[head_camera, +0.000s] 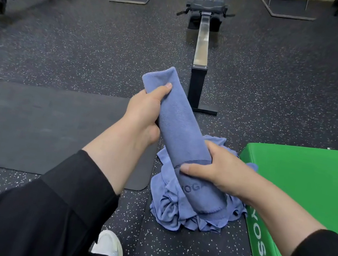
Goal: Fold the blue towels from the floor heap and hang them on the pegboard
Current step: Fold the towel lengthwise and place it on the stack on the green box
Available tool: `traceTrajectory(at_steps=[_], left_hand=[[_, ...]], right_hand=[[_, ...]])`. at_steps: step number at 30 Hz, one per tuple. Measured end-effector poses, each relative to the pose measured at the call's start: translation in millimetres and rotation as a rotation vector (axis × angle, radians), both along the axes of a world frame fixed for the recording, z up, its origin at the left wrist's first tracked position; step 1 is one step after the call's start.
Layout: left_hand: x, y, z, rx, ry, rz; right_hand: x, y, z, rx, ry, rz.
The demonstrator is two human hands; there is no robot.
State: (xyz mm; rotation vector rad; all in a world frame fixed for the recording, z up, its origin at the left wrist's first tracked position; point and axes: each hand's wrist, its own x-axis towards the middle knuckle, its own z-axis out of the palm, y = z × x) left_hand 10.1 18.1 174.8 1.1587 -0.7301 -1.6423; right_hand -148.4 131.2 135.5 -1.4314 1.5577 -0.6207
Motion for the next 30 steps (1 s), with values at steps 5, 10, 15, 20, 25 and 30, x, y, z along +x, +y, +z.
traceTrajectory(at_steps=[5, 10, 15, 20, 25, 30], left_hand=[[-2.3, -1.1, -1.5, -0.013, -0.025, 0.019], [-12.6, -1.4, -2.2, -0.040, -0.034, 0.037], [-36.6, 2.4, 2.2, -0.003, 0.004, -0.042], [-89.4, -1.3, 2.5, 0.013, 0.013, -0.139], [-162.4, -6.7, -26.1, 0.053, -0.028, -0.214], [-234.6, 4.1, -75.2, 0.098, -0.147, -0.374]], right_hand=[[-22.0, 8.5, -6.4, 0.095, -0.133, 0.034], [-48.5, 21.0, -2.4, 0.143, -0.250, 0.026], [-78.4, 34.6, 4.5, 0.150, -0.235, -0.058], [-128.6, 50.1, 6.8, 0.166, -0.209, -0.133], [-185.7, 73.9, -11.9, 0.172, -0.237, -0.288], [-228.1, 104.9, -57.6, 0.229, -0.280, -0.458]])
